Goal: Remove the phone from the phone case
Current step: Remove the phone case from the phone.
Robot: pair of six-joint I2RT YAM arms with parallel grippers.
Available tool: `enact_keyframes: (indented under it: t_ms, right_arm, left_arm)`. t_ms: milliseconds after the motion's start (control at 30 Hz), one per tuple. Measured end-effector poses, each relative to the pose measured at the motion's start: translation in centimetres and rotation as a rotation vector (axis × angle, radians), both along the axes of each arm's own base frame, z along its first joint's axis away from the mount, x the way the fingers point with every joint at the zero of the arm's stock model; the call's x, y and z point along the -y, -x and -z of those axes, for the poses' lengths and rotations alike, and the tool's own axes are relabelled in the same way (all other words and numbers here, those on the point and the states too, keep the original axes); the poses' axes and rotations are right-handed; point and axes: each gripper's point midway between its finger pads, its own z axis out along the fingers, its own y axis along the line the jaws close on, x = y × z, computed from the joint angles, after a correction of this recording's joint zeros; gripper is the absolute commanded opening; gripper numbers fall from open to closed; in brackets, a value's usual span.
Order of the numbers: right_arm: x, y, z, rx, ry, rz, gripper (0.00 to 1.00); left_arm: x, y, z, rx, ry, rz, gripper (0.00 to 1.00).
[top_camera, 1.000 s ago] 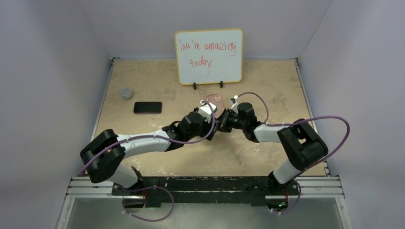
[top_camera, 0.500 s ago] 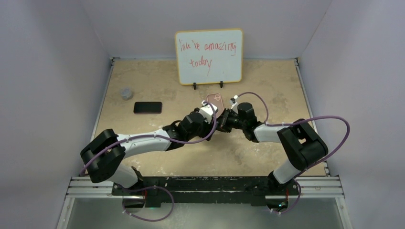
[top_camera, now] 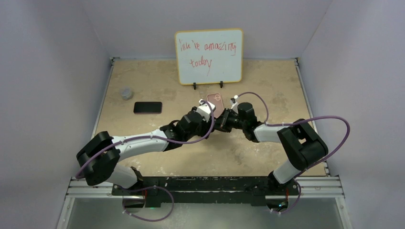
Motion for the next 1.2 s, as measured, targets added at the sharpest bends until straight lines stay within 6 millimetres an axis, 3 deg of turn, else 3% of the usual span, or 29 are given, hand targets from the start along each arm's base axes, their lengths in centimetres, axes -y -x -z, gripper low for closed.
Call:
enact_keyframes:
  t_ms: [367,867,1200]
  right_arm:
    - [0.0,-0.2,-0.1,0.005,-0.001,0.011,0.00]
    - [-0.2,-0.2,-0.2,0.010,-0.001,0.011,0.00]
    - [-0.4,-0.5,-0.5,0.017,-0.004,0.009,0.00]
  left_arm:
    - [-0.8,-0.7,-0.8,0.046,-0.016,-0.062,0.58]
    - [-1.0,-0.9,-0.8,0.165,-0.207,-0.174,0.54]
    - [0.1,-1.5,-0.2,0.154,-0.279,-0.184,0.32]
